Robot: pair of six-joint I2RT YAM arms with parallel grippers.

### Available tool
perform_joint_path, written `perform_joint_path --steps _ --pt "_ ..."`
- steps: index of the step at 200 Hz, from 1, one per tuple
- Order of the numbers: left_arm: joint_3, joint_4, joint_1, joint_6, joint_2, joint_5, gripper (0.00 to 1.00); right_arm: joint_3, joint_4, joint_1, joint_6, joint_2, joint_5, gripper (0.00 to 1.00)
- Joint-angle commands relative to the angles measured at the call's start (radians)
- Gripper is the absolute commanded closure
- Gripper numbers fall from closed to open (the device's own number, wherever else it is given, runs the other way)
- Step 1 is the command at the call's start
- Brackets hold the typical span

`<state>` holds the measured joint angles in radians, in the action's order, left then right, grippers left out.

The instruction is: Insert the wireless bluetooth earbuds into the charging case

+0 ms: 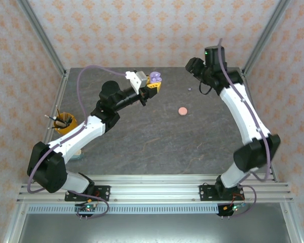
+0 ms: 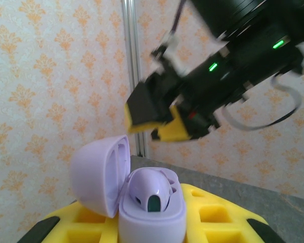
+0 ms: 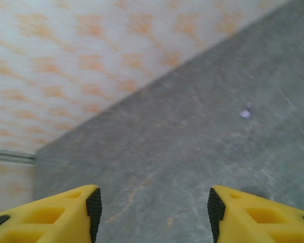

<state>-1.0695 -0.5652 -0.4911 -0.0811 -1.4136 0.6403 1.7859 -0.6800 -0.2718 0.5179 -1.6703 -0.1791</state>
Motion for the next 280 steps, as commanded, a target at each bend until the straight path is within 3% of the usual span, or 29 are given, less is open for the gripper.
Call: perform_joint_path --steps 1,58,92,145,280 --pt "0.011 -0.07 -0.006 -0.033 0.032 0.009 1.0 0.115 -0.156 0.011 0.008 -0.135 0.081 0.41" --pt "0.004 -0.134 -0.006 -0.006 -0.044 0.0 1.0 0.6 -0.432 0.033 0.003 -0.603 0.198 0.41" --pt "0.002 -0.16 -0.004 0.019 -0.069 -0.014 1.0 0.796 -0.48 0.071 0.022 -0.789 0.194 0.43" --pt "-0.02 -0.171 -0.005 0.039 -0.115 0.006 1.0 0.725 -0.317 0.114 0.013 -0.852 0.141 0.5" --pt "-0.039 -0.277 0.011 0.102 -0.222 0.039 1.0 0.81 -0.259 0.106 -0.013 -1.009 0.098 0.56"
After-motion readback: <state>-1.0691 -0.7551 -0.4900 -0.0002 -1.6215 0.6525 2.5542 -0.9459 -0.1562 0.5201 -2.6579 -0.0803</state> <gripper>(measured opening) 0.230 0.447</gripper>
